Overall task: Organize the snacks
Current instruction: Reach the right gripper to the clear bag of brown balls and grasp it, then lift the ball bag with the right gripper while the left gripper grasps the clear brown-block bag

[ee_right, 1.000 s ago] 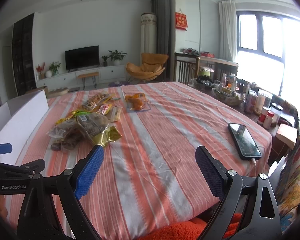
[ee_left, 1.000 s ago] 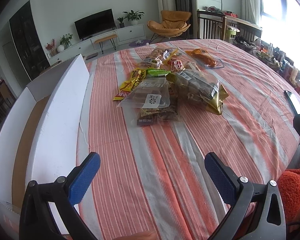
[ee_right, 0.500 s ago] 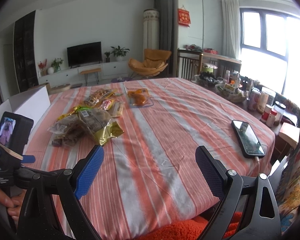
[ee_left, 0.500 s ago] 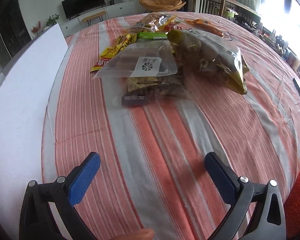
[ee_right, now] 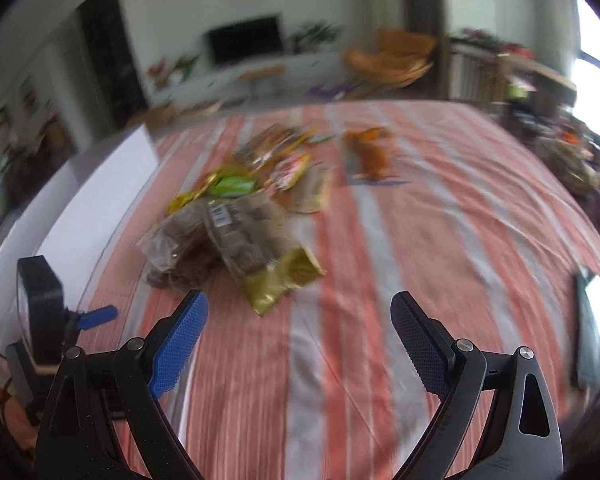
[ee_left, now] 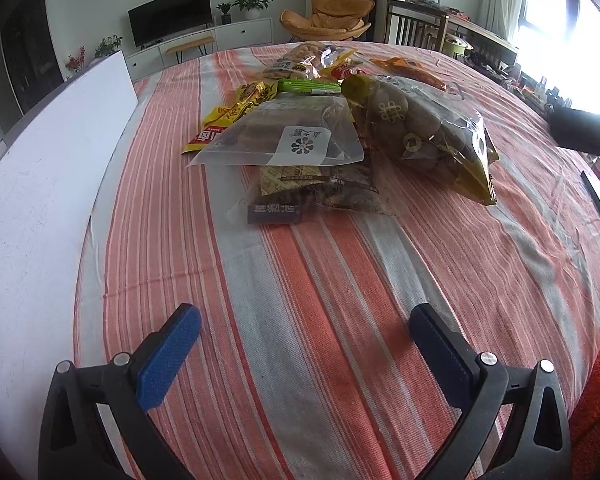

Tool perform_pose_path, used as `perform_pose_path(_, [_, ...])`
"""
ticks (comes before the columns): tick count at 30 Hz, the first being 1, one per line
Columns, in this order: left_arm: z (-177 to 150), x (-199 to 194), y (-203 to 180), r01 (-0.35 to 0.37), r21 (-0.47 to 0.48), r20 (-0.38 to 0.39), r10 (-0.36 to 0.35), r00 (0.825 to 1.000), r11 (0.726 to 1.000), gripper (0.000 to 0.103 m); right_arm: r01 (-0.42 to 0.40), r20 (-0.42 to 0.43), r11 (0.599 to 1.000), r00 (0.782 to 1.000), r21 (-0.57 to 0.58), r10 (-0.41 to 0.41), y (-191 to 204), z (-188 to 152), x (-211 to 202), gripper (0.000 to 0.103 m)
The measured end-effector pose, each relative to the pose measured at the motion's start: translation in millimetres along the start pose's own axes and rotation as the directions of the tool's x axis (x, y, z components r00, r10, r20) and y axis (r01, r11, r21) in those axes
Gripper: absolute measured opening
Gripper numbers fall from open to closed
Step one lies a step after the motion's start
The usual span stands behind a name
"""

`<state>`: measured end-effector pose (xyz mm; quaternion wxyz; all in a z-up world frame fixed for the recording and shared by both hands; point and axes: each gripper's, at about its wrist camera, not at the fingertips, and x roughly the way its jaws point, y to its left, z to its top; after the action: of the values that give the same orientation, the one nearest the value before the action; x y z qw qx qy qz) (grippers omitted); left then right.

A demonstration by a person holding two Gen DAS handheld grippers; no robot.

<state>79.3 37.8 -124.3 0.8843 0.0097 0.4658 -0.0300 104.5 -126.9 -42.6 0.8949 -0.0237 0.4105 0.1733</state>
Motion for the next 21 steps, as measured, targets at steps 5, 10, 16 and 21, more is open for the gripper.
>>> perform_pose_path(5, [-3.0, -1.9, 0.4, 0.006, 0.006, 0.008, -0.006, 1.0, 1.0, 0.103, -0.04, -0.223, 0.977, 0.975, -0.21, -0.008, 23.6, 41.4, 86.5, 0.094])
perform_pose_path(10, [-3.6, -2.3, 0.6, 0.011, 0.013, 0.011, -0.011, 1.0, 1.0, 0.103, -0.063, -0.302, 0.995, 0.952, -0.071, 0.039, 12.3, 38.0, 116.3, 0.076])
perform_pose_path(16, [-3.1, -1.9, 0.1, 0.005, 0.005, 0.013, -0.005, 1.0, 1.0, 0.103, 0.219, -0.184, 0.964, 0.964, 0.148, -0.191, -32.5, 6.7, 62.7, 0.074])
perform_pose_path(21, [-2.8, -1.9, -0.4, 0.0, -0.003, 0.009, 0.0, 1.0, 1.0, 0.103, 0.276, -0.141, 0.942, 0.957, 0.192, -0.252, -50.1, -15.5, 61.0, 0.078])
